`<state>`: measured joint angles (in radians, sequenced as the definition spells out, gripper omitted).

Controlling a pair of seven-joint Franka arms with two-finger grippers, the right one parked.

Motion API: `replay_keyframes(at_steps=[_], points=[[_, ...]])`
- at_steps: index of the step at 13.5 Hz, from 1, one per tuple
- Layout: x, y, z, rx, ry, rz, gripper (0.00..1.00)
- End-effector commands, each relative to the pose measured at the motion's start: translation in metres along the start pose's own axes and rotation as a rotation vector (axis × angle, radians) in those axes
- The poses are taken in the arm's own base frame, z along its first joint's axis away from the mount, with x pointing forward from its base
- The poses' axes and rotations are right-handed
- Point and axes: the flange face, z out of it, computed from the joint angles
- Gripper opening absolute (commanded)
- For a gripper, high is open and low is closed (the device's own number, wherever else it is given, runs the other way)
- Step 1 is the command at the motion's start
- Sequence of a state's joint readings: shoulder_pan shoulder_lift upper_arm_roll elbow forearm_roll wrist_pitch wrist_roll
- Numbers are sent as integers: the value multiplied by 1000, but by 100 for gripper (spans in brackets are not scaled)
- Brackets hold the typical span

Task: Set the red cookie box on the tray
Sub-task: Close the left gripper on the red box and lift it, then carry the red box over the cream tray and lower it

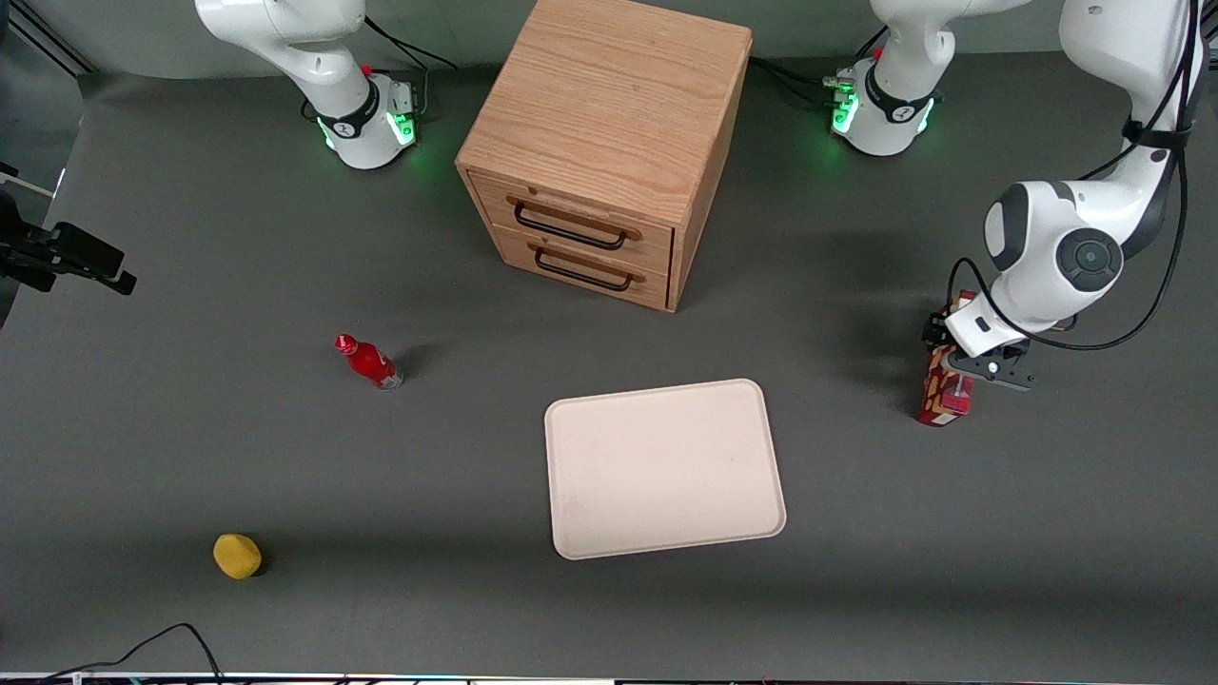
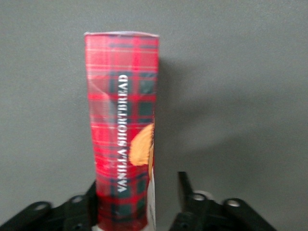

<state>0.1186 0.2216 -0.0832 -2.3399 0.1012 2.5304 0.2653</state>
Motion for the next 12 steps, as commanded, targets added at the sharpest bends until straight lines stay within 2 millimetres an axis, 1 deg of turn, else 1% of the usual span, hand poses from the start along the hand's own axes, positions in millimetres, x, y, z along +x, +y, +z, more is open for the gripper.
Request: replay_keyframes(at_steps=[1, 3, 4, 5, 6, 8, 9, 10, 11, 12], points=[[2, -4, -7, 12, 6, 34, 0], [12, -10, -26, 17, -1, 30, 0], [21, -15, -43, 14, -25, 23, 0], [31, -20, -65, 3, -51, 5, 0], [44, -25, -96, -3, -66, -9, 0], [66, -27, -165, -33, -120, -65, 0], [78, -17, -199, -50, -133, -96, 0], [87, -2, -232, -52, -132, -144, 0], [95, 19, -255, -49, -120, -205, 0], [105, 48, -271, -51, -97, -254, 0]])
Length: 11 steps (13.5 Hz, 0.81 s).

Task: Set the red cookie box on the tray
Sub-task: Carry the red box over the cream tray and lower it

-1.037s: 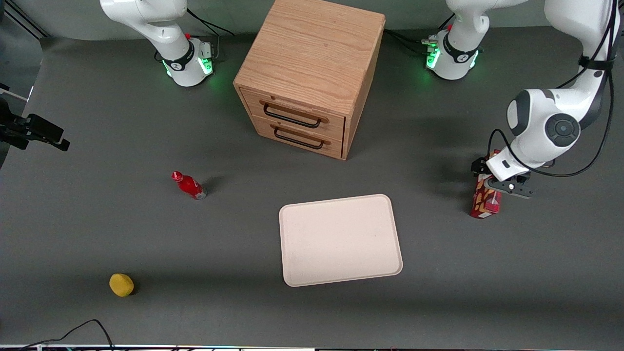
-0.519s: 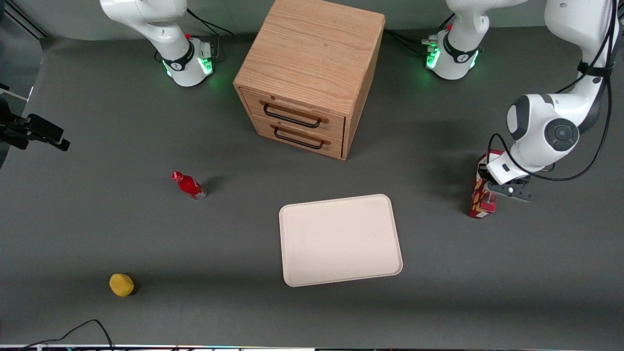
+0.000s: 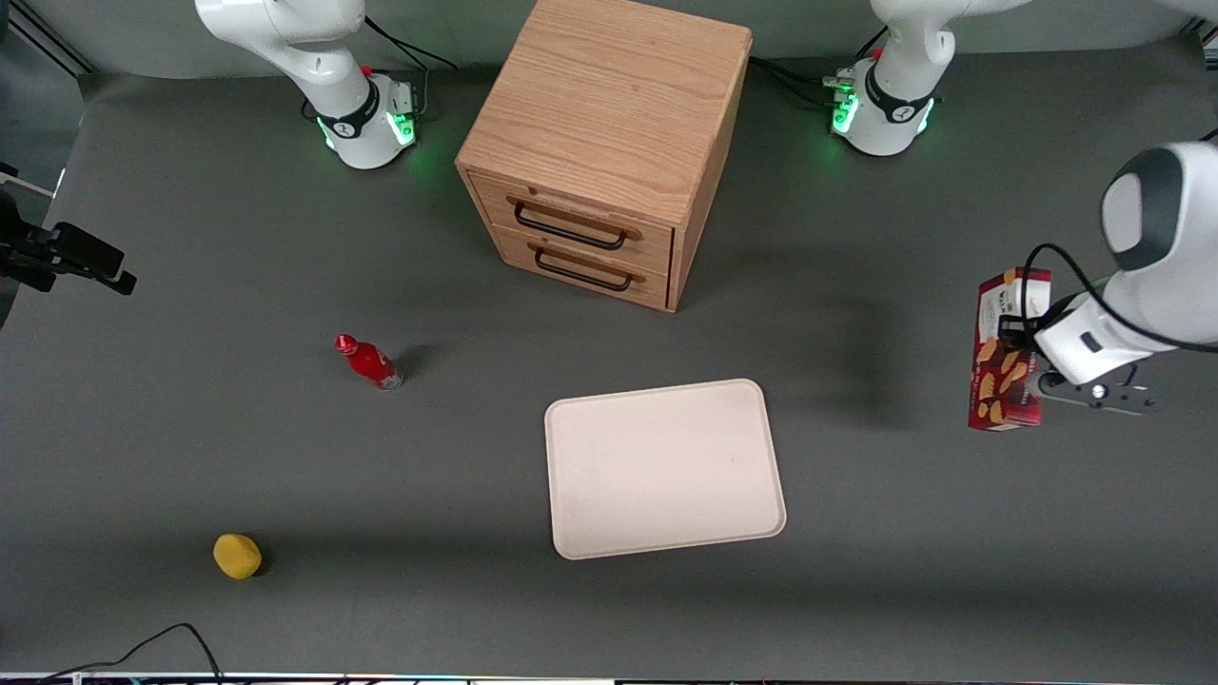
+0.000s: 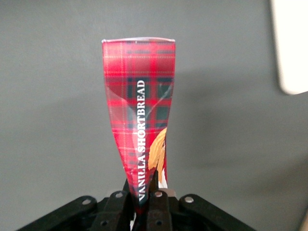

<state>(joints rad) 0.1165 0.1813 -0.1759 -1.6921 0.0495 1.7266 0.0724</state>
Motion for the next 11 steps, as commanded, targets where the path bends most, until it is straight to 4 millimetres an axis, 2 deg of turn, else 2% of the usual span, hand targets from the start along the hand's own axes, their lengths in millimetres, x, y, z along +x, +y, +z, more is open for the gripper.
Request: replay_keyframes(at_steps=[1, 2, 4, 5, 6, 8, 11], points=[[12, 78, -37, -28, 27, -144, 0], [18, 114, -31, -44, 25, -204, 0], [40, 183, -2, -105, 28, -279, 0], [54, 202, 16, -135, 62, -301, 0], [69, 223, 43, -148, 92, -303, 0], [93, 241, 100, -132, 135, -333, 0], [111, 259, 171, -146, 206, -350, 0]])
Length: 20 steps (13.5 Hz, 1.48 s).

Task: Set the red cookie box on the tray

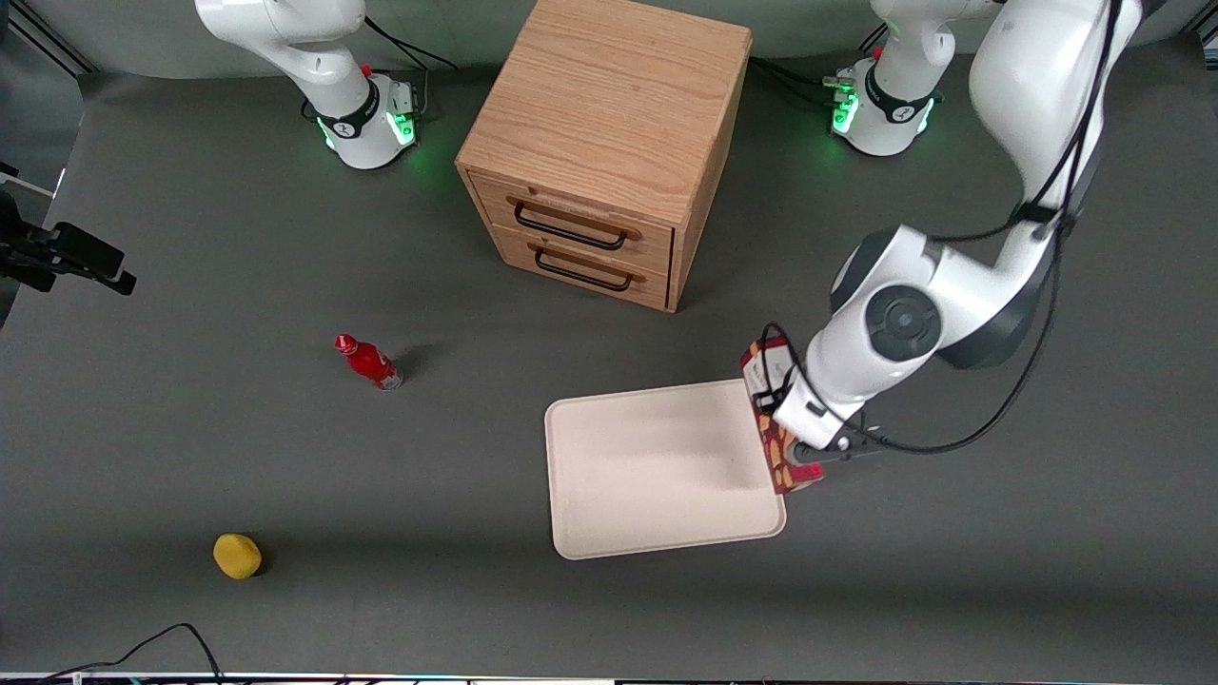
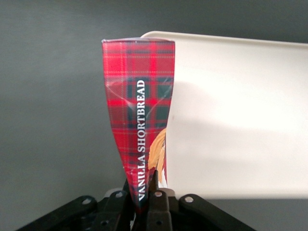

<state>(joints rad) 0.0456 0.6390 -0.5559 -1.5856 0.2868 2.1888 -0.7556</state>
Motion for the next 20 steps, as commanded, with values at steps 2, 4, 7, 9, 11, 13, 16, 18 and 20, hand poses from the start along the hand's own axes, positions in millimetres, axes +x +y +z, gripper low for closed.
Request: replay_keyframes(at_steps=[2, 4, 7, 9, 11, 13, 16, 18, 20], points=[[-10, 16, 50, -54, 108, -35, 36], [-4, 9, 43, -51, 128, -40, 100], [3, -6, -7, 95, 81, -30, 100], [-3, -23, -75, 154, 19, -22, 100], [-2, -66, -157, 99, -51, -8, 100], [-9, -143, -240, 93, -154, 95, 100], [-47, -226, -318, 101, -239, 202, 100], [-68, -253, -338, 110, -277, 192, 100], [-72, -250, -351, 111, -272, 202, 100]])
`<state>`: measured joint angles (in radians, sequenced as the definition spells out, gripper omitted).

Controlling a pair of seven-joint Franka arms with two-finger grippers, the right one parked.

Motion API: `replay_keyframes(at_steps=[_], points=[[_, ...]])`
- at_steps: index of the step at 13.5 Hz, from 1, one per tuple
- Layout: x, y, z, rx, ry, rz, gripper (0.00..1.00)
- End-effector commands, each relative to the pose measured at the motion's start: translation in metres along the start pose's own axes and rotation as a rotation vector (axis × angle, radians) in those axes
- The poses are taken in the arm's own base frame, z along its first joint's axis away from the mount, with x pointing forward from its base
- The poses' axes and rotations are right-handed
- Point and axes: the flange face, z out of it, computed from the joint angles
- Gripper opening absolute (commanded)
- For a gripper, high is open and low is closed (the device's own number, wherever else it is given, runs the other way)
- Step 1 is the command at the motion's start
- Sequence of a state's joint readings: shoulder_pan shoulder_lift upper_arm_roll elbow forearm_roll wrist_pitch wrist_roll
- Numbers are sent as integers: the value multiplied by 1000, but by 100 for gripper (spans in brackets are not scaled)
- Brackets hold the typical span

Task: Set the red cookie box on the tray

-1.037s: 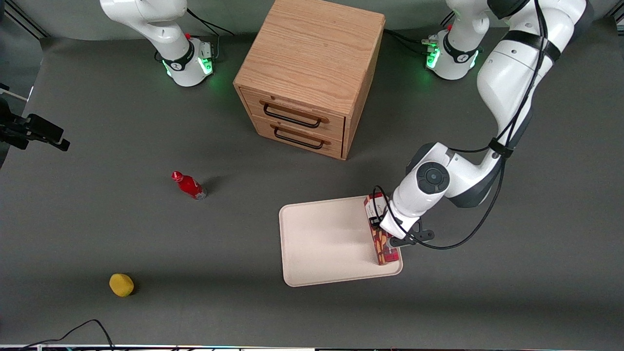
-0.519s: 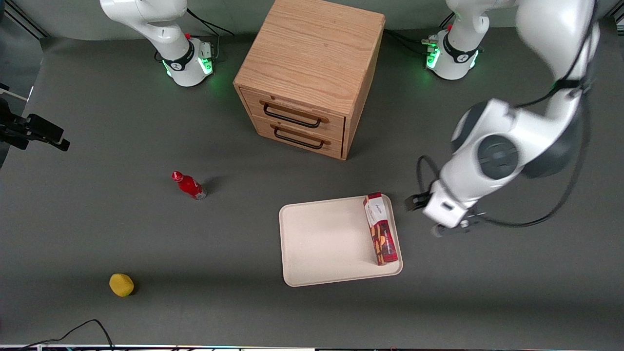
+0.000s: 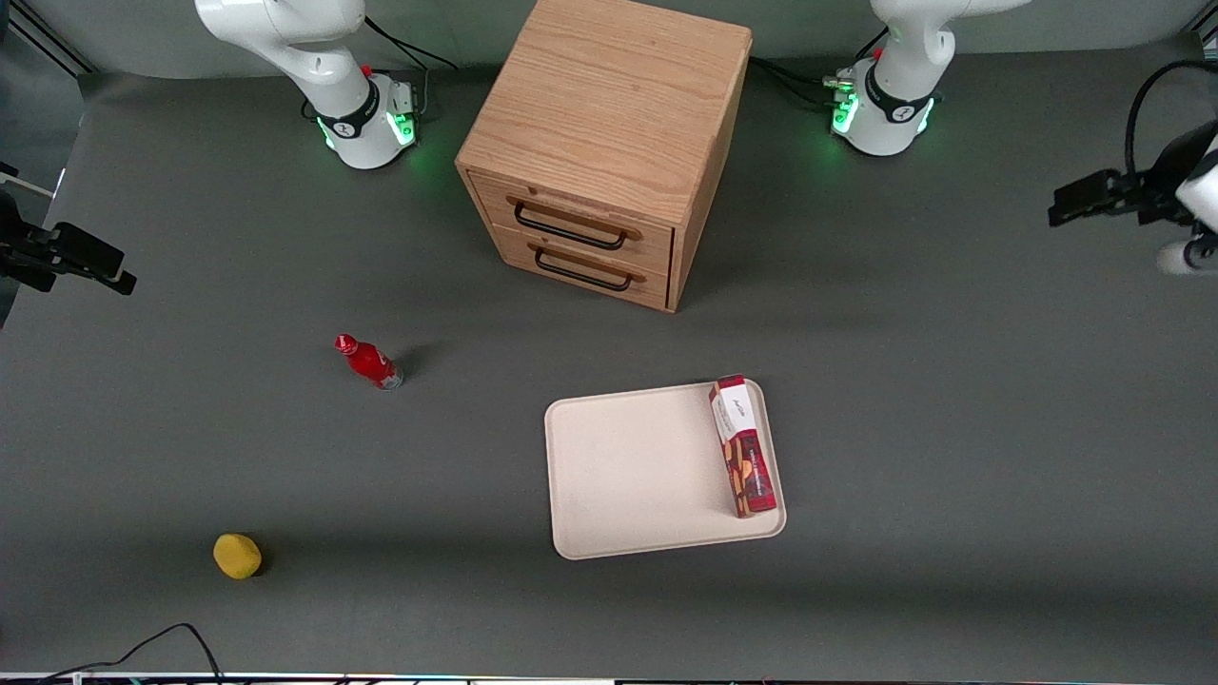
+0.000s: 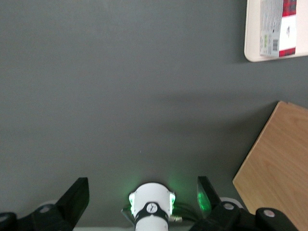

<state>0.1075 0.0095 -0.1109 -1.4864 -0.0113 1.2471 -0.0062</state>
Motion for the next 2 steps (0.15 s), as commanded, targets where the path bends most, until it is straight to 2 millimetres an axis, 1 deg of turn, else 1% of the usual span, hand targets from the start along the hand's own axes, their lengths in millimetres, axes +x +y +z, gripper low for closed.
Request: replay_keyframes(at_steps=[1, 2], points=[[-4, 7, -8, -2, 7, 35, 100], [0, 6, -8, -5, 9, 36, 100]])
